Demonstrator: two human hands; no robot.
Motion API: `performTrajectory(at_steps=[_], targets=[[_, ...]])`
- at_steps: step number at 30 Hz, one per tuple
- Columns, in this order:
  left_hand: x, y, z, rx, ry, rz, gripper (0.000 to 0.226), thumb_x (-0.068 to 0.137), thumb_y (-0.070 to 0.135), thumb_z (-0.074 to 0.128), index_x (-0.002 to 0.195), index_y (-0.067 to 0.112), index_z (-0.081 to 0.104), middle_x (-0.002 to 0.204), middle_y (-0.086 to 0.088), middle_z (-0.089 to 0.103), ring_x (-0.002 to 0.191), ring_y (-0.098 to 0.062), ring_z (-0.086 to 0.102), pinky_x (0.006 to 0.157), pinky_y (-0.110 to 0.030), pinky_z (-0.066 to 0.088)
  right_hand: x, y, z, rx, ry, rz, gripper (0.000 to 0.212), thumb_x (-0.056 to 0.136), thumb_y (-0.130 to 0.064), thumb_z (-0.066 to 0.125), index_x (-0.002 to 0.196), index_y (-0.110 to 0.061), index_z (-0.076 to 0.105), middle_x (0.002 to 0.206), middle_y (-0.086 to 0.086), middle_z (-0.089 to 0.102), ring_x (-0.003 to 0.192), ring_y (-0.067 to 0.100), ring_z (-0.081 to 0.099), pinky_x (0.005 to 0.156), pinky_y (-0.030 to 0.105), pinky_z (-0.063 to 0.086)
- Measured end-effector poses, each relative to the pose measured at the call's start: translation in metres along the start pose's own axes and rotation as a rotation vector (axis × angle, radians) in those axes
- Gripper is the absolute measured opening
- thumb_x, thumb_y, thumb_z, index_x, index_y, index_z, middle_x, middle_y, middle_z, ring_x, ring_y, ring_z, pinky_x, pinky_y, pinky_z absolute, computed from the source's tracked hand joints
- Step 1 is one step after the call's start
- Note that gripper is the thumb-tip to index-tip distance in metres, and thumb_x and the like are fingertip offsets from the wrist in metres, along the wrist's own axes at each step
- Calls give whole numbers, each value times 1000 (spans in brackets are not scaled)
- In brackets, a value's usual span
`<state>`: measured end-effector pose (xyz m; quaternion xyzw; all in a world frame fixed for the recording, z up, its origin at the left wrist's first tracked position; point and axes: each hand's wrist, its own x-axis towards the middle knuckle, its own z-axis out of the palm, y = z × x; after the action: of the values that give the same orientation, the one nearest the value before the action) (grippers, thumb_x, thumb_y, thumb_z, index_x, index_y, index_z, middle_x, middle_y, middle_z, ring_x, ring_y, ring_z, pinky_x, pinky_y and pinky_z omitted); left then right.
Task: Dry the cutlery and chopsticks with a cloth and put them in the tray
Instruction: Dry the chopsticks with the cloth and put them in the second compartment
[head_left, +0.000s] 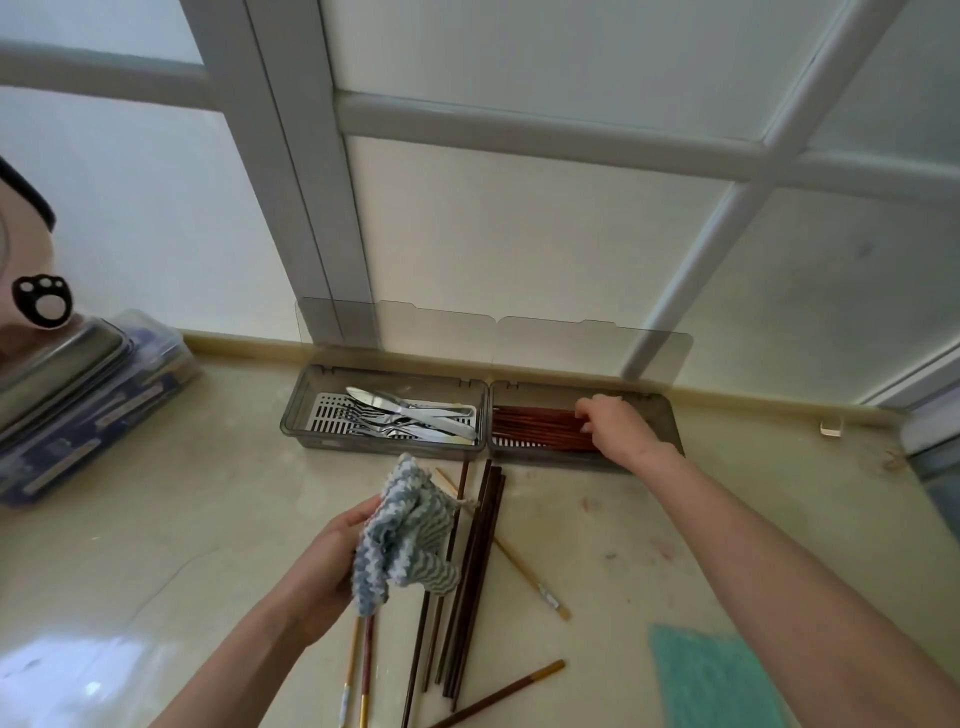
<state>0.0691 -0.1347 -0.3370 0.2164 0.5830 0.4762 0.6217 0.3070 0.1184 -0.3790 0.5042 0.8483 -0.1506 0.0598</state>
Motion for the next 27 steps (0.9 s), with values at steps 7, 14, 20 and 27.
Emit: performTrajectory(at_steps=[7,14,20,27], targets=[[0,-4,4,-19,24,-23,32,95,7,39,119,15,59,111,-10,70,106,-27,64,91,-34,51,-17,-27,41,-44,291,142,41,98,-44,39,105,-14,66,106,6,63,95,23,59,79,34,44],[3,-4,10,-41,0,1,31,96,8,37,114,16,60,106,-6,72,97,-20,68,77,-25,57,-22,-27,63,-39,156,162,52,100,-48,24,115,-21,66,116,4,64,110,25,53,95,42,32],[3,-7,1,-121,30,11,30,96,14,34,106,14,62,96,-3,74,84,-14,70,68,-25,54,-68,-46,69,189,648,21,25,93,-27,42,97,-18,65,91,-1,65,83,21,59,71,35,43],[-1,-13,-19,-288,67,42,31,80,2,49,106,12,62,100,-7,71,91,-20,67,71,-27,57,-116,-106,112,275,30,265,29,89,-46,56,97,-19,64,98,-1,68,90,22,65,69,28,46]])
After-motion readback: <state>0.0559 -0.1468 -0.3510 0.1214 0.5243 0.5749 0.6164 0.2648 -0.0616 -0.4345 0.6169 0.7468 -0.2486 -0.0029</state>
